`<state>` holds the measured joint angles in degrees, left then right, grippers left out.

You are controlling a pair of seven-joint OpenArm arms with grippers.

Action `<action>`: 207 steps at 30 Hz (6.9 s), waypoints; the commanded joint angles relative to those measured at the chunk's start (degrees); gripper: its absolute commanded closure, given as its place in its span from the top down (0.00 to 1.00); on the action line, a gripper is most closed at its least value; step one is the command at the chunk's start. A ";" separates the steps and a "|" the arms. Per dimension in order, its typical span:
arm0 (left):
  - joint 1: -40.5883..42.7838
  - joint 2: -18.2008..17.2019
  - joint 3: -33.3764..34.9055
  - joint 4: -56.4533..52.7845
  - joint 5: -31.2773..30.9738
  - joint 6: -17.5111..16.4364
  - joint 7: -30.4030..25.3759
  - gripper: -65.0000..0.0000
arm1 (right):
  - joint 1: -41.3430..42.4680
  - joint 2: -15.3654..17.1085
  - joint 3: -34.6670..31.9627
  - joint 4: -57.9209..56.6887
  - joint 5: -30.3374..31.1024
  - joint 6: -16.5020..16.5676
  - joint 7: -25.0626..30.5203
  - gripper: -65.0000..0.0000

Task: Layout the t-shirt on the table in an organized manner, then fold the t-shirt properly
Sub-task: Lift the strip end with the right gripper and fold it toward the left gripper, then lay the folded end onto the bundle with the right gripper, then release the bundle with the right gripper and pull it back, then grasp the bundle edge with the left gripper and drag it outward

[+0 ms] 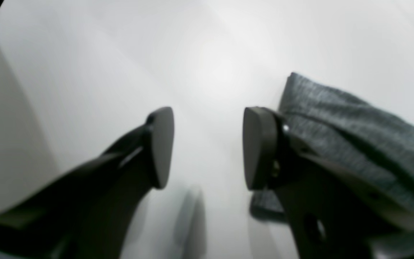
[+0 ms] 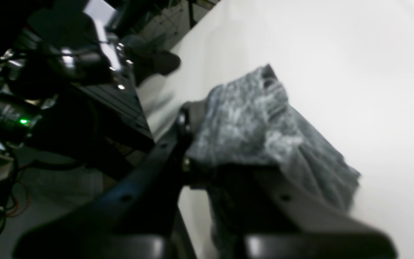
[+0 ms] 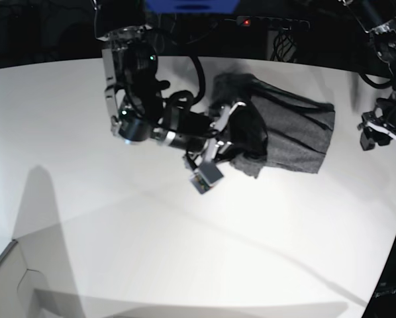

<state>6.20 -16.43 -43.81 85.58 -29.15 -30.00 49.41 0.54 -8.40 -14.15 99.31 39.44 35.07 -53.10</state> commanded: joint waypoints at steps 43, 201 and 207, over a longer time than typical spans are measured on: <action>-4.48 5.92 9.04 -6.59 16.09 -0.99 -1.19 0.46 | 26.32 -0.60 -22.73 -37.81 2.19 0.14 33.98 0.00; 15.12 18.49 -7.40 6.68 -9.32 -0.99 -0.75 0.22 | -2.43 28.76 -23.34 -14.16 7.02 -17.18 44.53 0.31; 15.74 18.40 -7.40 10.20 -12.22 -0.99 -0.75 0.45 | -2.51 29.02 -23.08 -10.47 6.93 -17.18 40.84 0.31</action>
<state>21.43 2.66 -50.98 94.61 -40.18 -30.65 49.50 -2.59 20.32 -37.58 87.66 45.60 17.21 -13.23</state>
